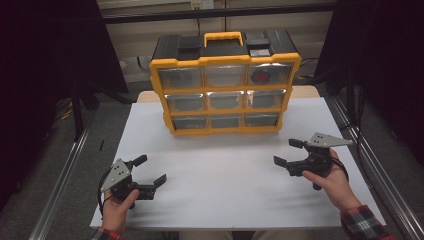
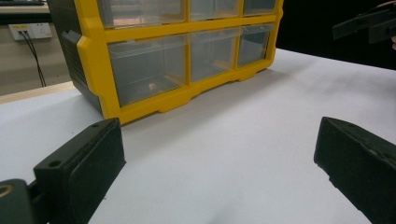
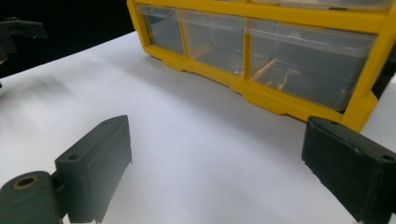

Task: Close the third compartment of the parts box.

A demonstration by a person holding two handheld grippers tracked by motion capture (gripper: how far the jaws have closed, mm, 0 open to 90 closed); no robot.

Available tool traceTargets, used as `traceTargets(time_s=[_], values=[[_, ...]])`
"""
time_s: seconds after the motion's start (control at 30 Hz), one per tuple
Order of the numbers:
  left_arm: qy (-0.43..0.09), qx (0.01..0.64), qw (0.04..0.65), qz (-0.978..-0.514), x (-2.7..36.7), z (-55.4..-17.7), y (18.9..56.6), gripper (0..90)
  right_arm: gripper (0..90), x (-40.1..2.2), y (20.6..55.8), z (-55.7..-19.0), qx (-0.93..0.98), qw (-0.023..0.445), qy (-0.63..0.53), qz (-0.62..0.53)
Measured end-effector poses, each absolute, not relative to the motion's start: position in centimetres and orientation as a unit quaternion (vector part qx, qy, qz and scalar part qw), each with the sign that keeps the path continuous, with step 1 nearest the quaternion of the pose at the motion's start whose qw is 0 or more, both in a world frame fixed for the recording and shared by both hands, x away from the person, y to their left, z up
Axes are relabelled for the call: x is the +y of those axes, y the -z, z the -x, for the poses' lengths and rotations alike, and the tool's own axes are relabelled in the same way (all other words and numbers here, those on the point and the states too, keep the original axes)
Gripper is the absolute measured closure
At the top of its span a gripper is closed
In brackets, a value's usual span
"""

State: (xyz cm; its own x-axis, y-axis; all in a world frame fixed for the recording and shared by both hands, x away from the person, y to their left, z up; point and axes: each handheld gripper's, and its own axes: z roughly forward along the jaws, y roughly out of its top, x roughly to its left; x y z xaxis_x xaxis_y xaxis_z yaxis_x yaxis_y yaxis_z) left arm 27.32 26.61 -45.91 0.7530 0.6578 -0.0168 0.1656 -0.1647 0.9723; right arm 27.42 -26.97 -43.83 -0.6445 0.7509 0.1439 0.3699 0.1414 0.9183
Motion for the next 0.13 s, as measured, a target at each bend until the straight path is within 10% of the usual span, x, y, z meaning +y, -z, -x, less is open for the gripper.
traceTargets(time_s=[0.13], values=[[-0.21, 0.277, 0.584, -0.734, 26.45, -27.44, 45.89, 1.9, 7.6, -27.17, 45.02, -27.03, 0.732, 0.18, -0.532, -0.386]])
